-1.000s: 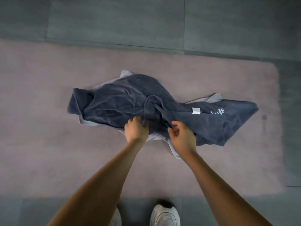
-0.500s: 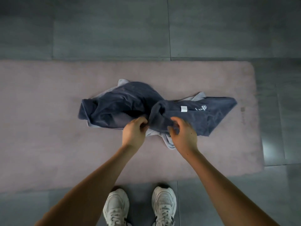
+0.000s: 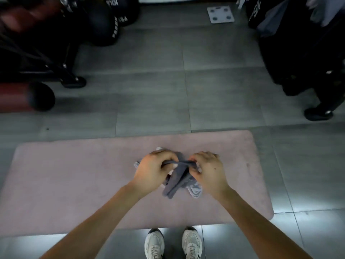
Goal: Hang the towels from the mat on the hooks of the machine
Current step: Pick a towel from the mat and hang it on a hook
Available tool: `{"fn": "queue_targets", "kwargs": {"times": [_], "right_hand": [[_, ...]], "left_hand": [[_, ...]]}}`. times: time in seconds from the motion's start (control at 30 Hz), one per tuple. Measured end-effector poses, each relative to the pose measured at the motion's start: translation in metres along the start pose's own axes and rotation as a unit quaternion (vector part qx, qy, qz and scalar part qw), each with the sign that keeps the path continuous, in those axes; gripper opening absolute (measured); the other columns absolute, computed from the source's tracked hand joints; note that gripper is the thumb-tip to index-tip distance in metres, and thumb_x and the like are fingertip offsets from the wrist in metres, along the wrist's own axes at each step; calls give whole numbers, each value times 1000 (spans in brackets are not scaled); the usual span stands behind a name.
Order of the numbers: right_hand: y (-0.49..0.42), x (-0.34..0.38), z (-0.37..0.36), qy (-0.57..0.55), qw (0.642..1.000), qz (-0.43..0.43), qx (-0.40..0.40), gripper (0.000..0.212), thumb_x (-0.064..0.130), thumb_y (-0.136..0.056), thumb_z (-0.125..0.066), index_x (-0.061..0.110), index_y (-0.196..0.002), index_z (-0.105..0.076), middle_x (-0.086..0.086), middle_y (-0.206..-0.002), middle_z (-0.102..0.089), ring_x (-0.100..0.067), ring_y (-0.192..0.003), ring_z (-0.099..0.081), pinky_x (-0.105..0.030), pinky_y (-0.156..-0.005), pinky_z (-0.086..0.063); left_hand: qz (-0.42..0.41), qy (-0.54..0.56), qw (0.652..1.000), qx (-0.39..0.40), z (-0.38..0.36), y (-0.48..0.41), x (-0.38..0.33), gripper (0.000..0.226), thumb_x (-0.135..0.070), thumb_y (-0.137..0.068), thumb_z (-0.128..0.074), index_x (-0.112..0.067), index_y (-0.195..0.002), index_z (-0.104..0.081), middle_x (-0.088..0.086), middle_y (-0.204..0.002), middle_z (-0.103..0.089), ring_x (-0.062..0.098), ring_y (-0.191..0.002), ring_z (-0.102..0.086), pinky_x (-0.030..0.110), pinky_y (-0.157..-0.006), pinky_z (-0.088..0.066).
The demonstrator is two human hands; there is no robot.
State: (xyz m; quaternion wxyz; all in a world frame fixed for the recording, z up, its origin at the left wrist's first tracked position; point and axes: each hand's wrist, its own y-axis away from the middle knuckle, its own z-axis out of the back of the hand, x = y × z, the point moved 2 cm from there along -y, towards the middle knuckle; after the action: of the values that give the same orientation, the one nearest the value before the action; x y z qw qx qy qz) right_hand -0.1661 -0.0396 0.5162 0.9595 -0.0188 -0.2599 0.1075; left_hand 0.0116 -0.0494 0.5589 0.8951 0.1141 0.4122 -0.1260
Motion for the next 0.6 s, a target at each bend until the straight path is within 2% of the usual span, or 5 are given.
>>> {"fn": "queue_targets", "kwargs": {"times": [0.13,0.23,0.33,0.47,0.6], "right_hand": [[-9,35,71,-64,994,-65,-59,29,14,-69,-56,11,-95,-67,-5,-85,-68,-28,-74,-64,-32,-65,-51],[-9,49,118,-81,987,-131,-53,22,4,-71,-66,12,-91,-69,-7,-84,-70,-30,-77,-65,-30,-66,-46],[-6,61,158,-59,989,-132,-16,16,11,-75,-65,17,-89,-69,-9,-83,-70,-33,-81,-64,-35,-67,-47],[8,67,200,22,986,-156,60,14,19,-85,-58,17,-96,-66,-10,-93,-69,-31,-93,-62,-31,-66,-40],[21,55,228,84,979,-177,62,14,32,-85,-58,24,-94,-65,-6,-95,-70,-27,-96,-63,-31,-76,-42]], "left_hand": [[-1,-3,998,-67,92,13,-77,5,-21,-75,-61,-26,-75,-60,-17,-68,-59,2,-67,-53,16,-63,-40],[16,-4,990,-140,158,24,-113,13,-18,-76,-66,-29,-71,-60,-8,-69,-62,3,-67,-55,14,-64,-40],[58,-13,982,-182,209,39,-137,15,-6,-79,-70,-18,-74,-64,-6,-67,-62,9,-65,-54,16,-63,-40],[108,27,970,-215,252,62,-152,18,-6,-80,-69,-20,-70,-63,4,-70,-61,17,-69,-56,30,-71,-44],[150,68,952,-256,279,76,-154,21,-5,-81,-68,-21,-69,-61,2,-70,-59,17,-71,-55,26,-70,-43]]}}
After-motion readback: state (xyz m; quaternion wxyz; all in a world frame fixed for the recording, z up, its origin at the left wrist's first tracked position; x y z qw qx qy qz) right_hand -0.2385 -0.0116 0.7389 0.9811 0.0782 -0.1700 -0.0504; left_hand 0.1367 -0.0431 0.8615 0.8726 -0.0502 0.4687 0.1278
